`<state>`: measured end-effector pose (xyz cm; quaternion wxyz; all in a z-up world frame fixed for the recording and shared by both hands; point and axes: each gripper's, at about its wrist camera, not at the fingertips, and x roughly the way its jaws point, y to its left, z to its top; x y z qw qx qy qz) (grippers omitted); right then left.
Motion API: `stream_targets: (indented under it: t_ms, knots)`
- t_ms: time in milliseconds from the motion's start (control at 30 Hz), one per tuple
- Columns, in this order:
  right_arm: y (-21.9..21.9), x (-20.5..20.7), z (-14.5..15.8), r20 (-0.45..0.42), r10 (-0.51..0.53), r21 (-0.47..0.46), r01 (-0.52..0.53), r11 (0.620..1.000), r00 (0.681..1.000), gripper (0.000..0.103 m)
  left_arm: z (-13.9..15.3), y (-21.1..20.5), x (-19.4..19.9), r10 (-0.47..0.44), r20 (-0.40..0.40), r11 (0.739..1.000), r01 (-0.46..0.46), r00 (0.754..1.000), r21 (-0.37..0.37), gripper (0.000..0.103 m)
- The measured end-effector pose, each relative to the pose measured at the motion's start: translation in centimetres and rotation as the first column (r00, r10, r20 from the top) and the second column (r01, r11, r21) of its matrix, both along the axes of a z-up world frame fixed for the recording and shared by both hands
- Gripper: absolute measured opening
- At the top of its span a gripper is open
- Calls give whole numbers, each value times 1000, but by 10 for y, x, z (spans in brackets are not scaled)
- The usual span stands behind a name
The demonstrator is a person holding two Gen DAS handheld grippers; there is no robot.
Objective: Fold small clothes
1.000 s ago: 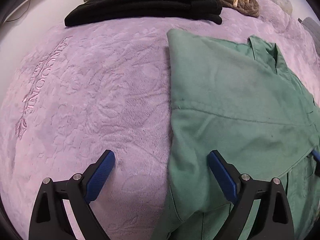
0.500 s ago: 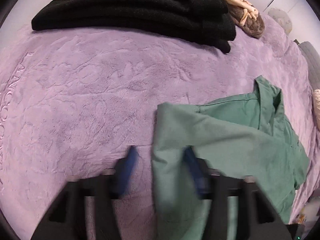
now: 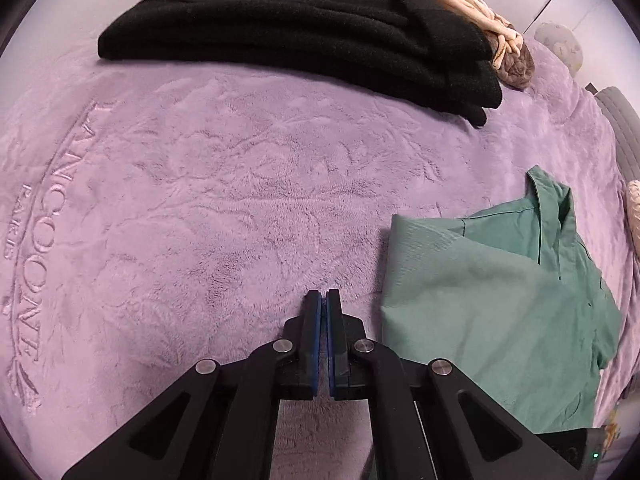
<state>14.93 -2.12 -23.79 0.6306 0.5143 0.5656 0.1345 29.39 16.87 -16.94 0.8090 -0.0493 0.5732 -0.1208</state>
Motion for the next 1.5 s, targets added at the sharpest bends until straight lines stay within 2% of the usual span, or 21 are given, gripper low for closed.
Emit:
stream_targets:
  t_ms: [100, 200, 233, 300, 333, 367, 433, 467, 533, 633, 700, 767, 867, 967, 1133, 1367, 1400, 1433, 1467, 1500]
  knots:
    - [-57, -27, 30, 54, -82, -145, 89, 985, 995, 67, 26, -5, -12, -24, 61, 1000, 23, 998, 12, 6]
    - [-139, -53, 37, 26, -277, -302, 272, 914, 960, 67, 49, -10, -27, -34, 99, 999, 36, 994, -14, 6]
    - [-169, -65, 33, 2, -361, -334, 341, 879, 932, 67, 53, -12, -33, -39, 100, 999, 42, 994, -23, 6]
    - [-208, -80, 23, -20, -470, -337, 436, 834, 883, 67, 54, -21, -44, -50, 99, 999, 52, 994, -17, 6]
    - [-225, -83, 21, -22, -498, -335, 463, 821, 867, 67, 51, -26, -50, -53, 94, 998, 54, 994, -10, 6]
    - [-236, -83, 19, -20, -503, -344, 466, 815, 864, 65, 46, -33, -57, -60, 83, 998, 61, 995, -3, 6]
    - [-249, -75, 20, -24, -460, -384, 416, 824, 888, 40, 35, -42, -70, -65, 49, 998, 64, 997, 15, 6]
    - [-250, -68, 25, -18, -424, -409, 380, 829, 906, 11, 29, -45, -75, -62, 28, 998, 62, 998, 16, 6]
    - [-253, -63, 49, 39, -354, -443, 334, 832, 934, 10, 19, -51, -85, -61, 4, 998, 61, 998, 24, 6]
    - [-265, -58, 63, 55, -274, -537, 260, 802, 960, 10, 6, -58, -93, -62, -7, 994, 62, 998, 92, 6]
    - [-270, -76, 58, 9, -284, -547, 242, 802, 959, 14, 2, -59, -96, -52, -9, 993, 53, 999, 102, 6]
    - [-283, -84, 54, -2, -333, -479, 291, 828, 943, 15, 3, -63, -98, -45, -7, 991, 45, 999, 124, 6]
    - [-291, -95, 64, -6, -341, -484, 296, 824, 940, 29, 7, -70, -100, -41, -9, 985, 42, 999, 170, 6]
    - [-296, -110, 71, -17, -315, -479, 269, 836, 949, 63, 13, -78, -107, -39, -9, 978, 40, 999, 204, 6]
    - [-317, -152, 86, -28, -317, -441, 272, 855, 948, 65, 21, -99, -126, -35, -43, 973, 44, 998, 227, 6]
    - [-355, -198, 95, -37, -356, -408, 311, 858, 934, 75, 25, -154, -159, -75, -71, 966, 90, 995, 241, 6]
    - [-361, -203, 95, -38, -360, -408, 315, 857, 932, 77, 24, -163, -164, -86, -84, 965, 104, 993, 240, 12]
    - [-367, -208, 96, -37, -365, -405, 320, 856, 930, 77, 23, -172, -167, -96, -96, 962, 117, 991, 246, 30]
    - [-374, -212, 95, -37, -373, -403, 327, 855, 927, 78, 21, -184, -172, -106, -110, 958, 131, 988, 256, 92]
    - [-381, -216, 95, -36, -381, -402, 335, 852, 924, 78, 22, -192, -176, -106, -99, 955, 129, 989, 266, 100]
